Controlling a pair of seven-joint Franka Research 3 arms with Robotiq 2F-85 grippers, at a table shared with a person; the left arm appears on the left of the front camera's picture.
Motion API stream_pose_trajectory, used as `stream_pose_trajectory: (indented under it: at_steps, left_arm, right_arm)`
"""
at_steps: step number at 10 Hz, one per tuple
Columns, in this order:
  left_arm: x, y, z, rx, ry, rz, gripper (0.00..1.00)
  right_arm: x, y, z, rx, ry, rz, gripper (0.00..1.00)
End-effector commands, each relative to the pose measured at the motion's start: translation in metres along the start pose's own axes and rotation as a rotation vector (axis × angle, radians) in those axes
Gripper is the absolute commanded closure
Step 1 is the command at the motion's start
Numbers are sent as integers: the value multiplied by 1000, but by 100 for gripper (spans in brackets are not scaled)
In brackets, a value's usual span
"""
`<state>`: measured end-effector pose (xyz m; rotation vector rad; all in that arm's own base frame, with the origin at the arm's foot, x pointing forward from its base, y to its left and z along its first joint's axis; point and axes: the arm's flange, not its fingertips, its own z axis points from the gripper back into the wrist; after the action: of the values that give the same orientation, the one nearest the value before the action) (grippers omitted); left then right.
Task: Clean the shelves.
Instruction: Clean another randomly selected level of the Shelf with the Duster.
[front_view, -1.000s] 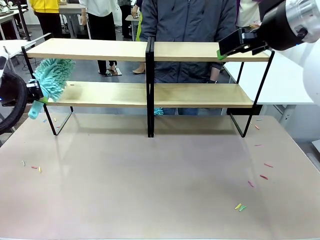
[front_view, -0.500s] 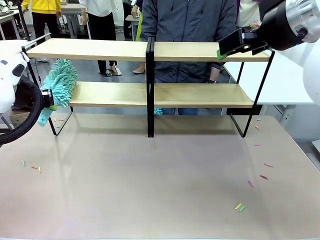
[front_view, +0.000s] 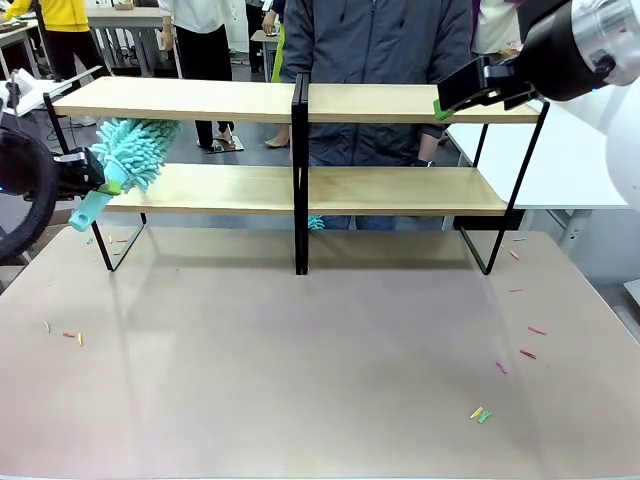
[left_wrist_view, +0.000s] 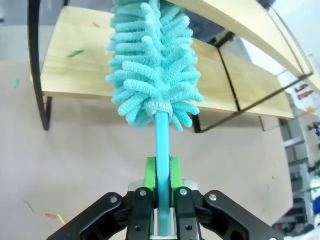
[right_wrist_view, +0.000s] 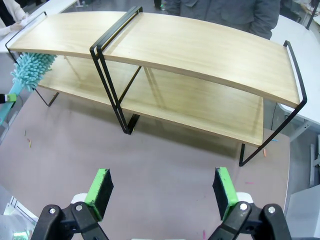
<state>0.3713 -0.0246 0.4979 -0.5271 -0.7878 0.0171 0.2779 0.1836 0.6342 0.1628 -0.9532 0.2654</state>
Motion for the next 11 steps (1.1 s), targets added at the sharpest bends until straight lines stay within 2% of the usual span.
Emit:
stream_pose_trajectory:
  at_steps: [1, 5, 6, 7, 8, 9, 10, 11]
  left_arm:
    - [-52, 15, 32, -131, 92, -54, 100]
    - [-58, 46, 80, -441, 496, -256, 100]
    - [-60, 54, 94, -569, 609, -342, 100]
    - [-57, 63, 111, -759, 656, -406, 100]
    - [-52, 72, 126, -895, 550, -423, 100]
    - [-45, 83, 138, -1047, 385, -360, 100]
    - [-38, 88, 142, -1065, 220, -286, 100]
    - [-32, 92, 144, -1034, 55, -186, 100]
  right_arm:
    - [1, 0, 0, 4, 1, -3, 0]
    - [1, 0, 0, 4, 1, -3, 0]
    - [1, 0, 0, 4, 1, -3, 0]
    - [1, 0, 0, 4, 1, -3, 0]
    - [1, 0, 0, 4, 1, -3, 0]
    - [1, 0, 0, 4, 1, -3, 0]
    - [1, 0, 0, 4, 1, -3, 0]
    - [1, 0, 0, 4, 1, -3, 0]
